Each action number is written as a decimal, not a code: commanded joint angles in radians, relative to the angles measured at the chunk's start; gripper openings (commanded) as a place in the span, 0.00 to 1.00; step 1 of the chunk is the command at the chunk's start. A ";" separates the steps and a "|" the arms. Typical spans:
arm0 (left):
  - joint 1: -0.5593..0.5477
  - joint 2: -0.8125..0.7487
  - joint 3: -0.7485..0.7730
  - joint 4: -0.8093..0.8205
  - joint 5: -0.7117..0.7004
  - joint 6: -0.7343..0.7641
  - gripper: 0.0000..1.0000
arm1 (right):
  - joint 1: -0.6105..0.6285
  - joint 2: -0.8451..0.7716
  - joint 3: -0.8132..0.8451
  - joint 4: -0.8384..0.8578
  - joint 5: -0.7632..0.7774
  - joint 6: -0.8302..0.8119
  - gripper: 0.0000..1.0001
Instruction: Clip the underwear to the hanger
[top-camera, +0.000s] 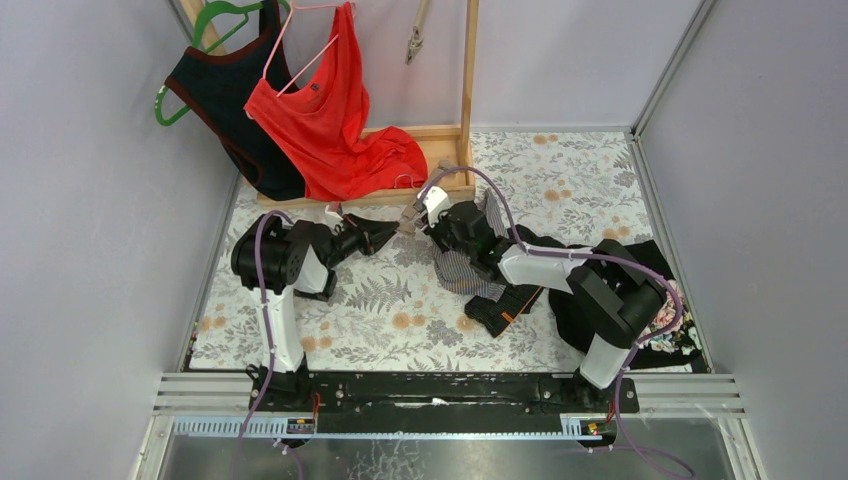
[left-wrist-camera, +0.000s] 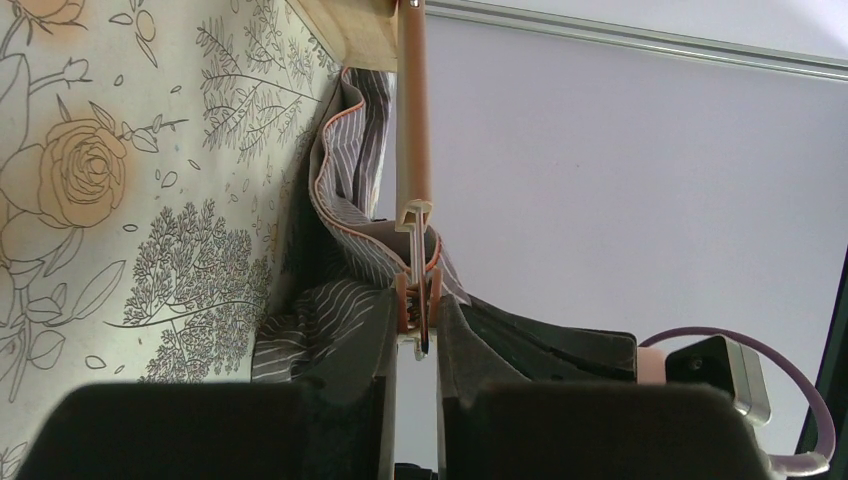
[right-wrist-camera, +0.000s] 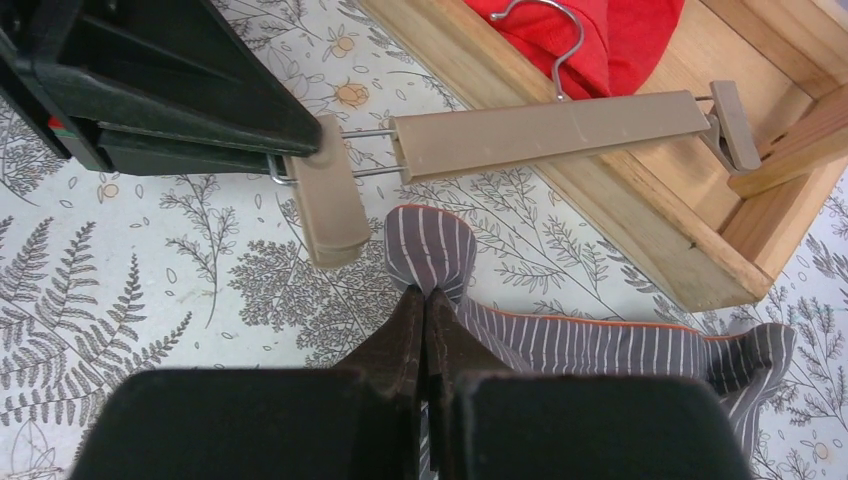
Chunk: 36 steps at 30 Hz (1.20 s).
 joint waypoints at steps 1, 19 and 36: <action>-0.007 -0.012 0.011 -0.015 0.020 -0.011 0.00 | 0.027 -0.024 0.020 0.065 -0.016 -0.021 0.00; -0.007 0.043 0.026 0.073 0.040 -0.090 0.00 | 0.054 -0.016 -0.011 0.067 -0.044 -0.023 0.00; -0.002 0.018 0.063 -0.057 0.105 -0.011 0.00 | 0.064 -0.068 -0.058 0.059 0.001 -0.074 0.00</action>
